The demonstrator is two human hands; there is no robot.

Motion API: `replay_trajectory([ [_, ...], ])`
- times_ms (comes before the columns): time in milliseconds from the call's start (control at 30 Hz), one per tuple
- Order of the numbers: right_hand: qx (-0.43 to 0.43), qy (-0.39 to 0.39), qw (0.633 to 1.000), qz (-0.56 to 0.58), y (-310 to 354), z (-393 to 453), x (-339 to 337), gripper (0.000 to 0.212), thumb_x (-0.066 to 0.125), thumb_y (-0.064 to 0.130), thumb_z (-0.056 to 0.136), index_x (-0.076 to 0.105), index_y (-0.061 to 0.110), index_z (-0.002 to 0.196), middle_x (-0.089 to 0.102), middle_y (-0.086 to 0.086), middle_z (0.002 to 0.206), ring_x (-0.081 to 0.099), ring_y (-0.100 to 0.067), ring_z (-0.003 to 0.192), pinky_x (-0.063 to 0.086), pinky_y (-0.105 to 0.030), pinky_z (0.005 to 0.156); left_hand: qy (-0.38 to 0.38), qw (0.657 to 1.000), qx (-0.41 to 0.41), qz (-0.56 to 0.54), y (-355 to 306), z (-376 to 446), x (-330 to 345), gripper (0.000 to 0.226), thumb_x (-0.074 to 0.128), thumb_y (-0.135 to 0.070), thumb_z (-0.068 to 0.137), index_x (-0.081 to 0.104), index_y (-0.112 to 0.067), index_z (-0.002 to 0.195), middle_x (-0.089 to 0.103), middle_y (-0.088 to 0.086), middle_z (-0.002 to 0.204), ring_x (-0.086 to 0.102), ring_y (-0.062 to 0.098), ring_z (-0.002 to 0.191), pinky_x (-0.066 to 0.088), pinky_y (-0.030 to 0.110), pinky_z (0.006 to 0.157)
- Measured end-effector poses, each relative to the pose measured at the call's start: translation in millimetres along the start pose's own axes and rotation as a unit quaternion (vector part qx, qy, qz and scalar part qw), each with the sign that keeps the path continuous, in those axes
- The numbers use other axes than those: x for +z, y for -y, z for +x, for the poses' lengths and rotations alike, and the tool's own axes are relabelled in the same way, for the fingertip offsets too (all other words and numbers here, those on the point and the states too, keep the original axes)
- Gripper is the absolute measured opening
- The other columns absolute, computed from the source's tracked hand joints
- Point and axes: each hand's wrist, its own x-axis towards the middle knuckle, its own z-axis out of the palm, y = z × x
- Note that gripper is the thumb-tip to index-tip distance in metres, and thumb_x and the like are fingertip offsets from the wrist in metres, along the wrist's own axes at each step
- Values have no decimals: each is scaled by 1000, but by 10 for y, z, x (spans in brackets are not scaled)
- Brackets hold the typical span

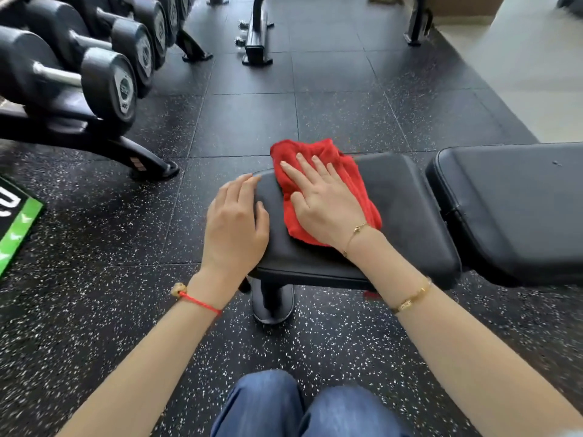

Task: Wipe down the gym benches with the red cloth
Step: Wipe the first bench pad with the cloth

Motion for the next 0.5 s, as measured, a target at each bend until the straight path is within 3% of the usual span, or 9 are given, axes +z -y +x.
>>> replay_trajectory([
  [200, -39, -9, 999, -6, -112, -473, -21, 59, 31, 29, 94, 22, 33, 151, 15, 2, 161, 10, -18, 149, 2, -35, 122, -6, 1000, 1, 17, 30, -27, 38, 43, 48, -16, 92, 55, -8, 133, 58, 11, 136, 49, 30, 129, 39, 43, 107],
  [400, 108, -22, 994, -20, -735, -244, -265, 55, 33, 22, 99, 21, 26, 152, 12, -5, 162, 11, -25, 149, 2, -40, 121, -10, 1000, 6, 14, 49, -26, 71, 37, 51, -17, 94, 58, -8, 129, 58, 9, 134, 47, 29, 129, 36, 41, 107],
  [500, 130, -28, 991, -26, -701, -195, -266, 55, 32, 22, 99, 19, 26, 153, 11, -7, 162, 11, -27, 149, 2, -41, 121, -2, 1000, 4, 3, 33, -22, 67, 36, 50, -15, 94, 58, -5, 128, 57, 11, 135, 46, 32, 129, 35, 43, 111],
])
